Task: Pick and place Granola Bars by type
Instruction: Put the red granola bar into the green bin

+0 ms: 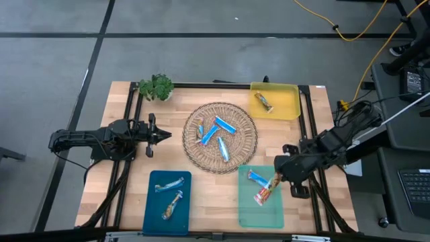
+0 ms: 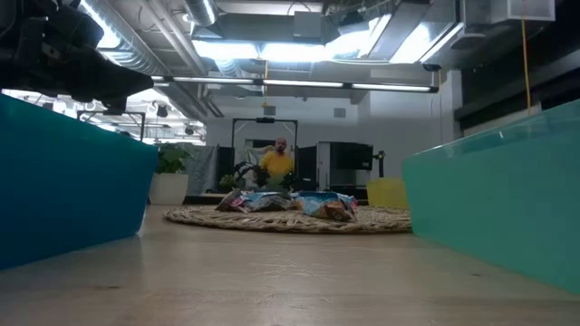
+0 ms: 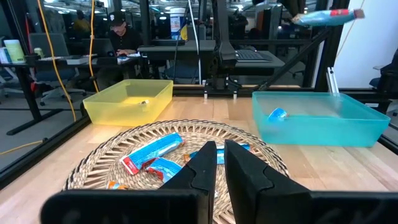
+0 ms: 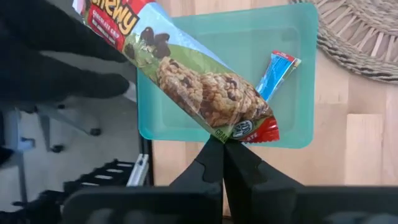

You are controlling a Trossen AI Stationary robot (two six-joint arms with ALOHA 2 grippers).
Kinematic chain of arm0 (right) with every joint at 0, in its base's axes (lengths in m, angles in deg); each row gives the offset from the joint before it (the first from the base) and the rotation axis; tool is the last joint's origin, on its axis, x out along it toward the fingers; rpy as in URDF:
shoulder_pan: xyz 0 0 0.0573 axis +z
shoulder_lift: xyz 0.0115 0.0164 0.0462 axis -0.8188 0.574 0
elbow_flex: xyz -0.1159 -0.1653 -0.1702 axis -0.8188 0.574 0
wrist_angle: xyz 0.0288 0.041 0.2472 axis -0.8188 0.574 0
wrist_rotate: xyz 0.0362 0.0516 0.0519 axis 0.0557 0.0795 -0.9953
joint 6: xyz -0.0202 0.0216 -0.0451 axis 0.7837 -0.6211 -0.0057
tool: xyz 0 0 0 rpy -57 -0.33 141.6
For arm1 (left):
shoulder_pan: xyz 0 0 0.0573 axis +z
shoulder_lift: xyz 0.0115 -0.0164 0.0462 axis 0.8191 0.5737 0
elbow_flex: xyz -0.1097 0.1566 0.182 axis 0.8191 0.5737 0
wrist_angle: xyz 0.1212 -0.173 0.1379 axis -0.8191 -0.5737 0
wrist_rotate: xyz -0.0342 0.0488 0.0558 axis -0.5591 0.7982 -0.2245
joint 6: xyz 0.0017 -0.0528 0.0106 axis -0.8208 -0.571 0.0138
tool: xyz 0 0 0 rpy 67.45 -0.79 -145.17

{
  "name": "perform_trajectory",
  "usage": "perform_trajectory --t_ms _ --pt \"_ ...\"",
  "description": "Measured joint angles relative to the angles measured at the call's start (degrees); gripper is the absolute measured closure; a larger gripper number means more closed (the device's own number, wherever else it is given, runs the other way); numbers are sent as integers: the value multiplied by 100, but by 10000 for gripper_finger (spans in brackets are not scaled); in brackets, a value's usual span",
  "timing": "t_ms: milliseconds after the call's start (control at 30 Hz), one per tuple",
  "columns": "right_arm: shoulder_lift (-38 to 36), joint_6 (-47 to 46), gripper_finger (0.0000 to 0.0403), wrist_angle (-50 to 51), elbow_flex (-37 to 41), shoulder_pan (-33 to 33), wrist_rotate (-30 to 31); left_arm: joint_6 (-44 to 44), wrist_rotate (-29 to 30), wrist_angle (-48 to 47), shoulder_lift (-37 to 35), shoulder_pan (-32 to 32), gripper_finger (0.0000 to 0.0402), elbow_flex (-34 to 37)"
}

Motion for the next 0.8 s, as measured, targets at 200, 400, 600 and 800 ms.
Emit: perform_trajectory --t_ms 200,400,600,800 --pt "334 491 398 0 0 4 43 0 0 0 1 0 373 0" --pt "681 816 398 -19 0 4 49 0 0 -2 0 -1 376 -1" --pt "1012 1088 398 -236 2 29 154 0 0 0 2 -1 375 -1" --pt "1252 1263 398 -632 145 102 198 0 0 -2 0 1 373 1"
